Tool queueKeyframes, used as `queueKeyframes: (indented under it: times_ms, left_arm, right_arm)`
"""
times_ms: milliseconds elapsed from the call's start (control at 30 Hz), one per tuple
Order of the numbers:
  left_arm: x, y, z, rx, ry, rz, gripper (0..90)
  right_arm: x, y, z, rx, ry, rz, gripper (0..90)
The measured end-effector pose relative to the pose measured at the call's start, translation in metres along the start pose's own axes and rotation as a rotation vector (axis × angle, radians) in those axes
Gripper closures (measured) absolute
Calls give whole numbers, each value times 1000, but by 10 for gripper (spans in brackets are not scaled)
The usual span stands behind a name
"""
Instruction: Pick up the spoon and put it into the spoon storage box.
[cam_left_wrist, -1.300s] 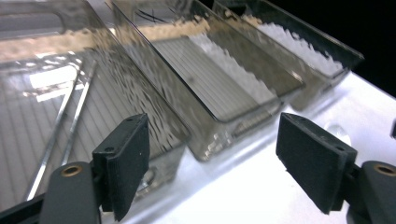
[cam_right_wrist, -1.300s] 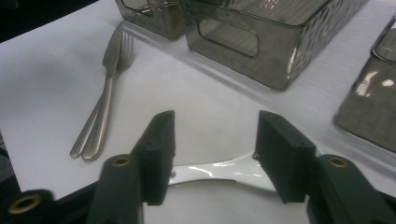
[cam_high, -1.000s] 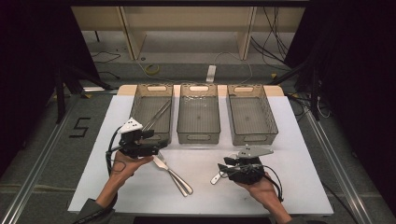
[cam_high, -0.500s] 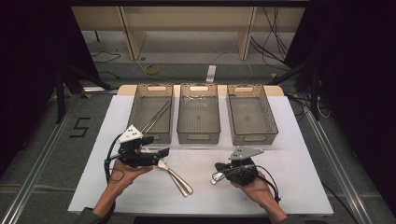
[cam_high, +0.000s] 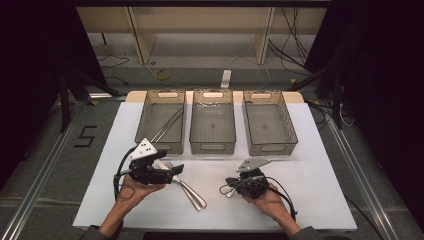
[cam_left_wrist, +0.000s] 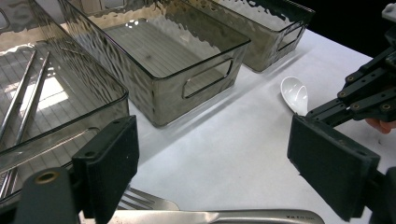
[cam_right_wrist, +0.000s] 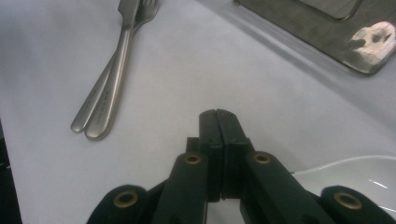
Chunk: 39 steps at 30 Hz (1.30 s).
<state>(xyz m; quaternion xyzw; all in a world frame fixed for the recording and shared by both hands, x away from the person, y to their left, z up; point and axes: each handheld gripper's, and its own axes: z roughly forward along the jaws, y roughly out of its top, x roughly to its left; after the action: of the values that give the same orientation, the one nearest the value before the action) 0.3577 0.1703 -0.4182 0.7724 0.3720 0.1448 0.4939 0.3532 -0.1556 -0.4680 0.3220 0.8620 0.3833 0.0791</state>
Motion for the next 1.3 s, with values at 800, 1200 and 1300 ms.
queueKeyframes:
  times_ms: [800, 1200, 1300]
  left_arm:
    - [-2, 0, -1, 4, 5, 16, 163]
    - [-3, 0, -1, 8, 8, 27, 165]
    - [-3, 0, -1, 7, 13, 24, 167]
  right_arm:
    - [-1, -2, 16, 114, 5, -18, 900]
    - [3, -5, 7, 209, 36, -44, 900]
    - [3, -8, 3, 229, 30, -56, 900]
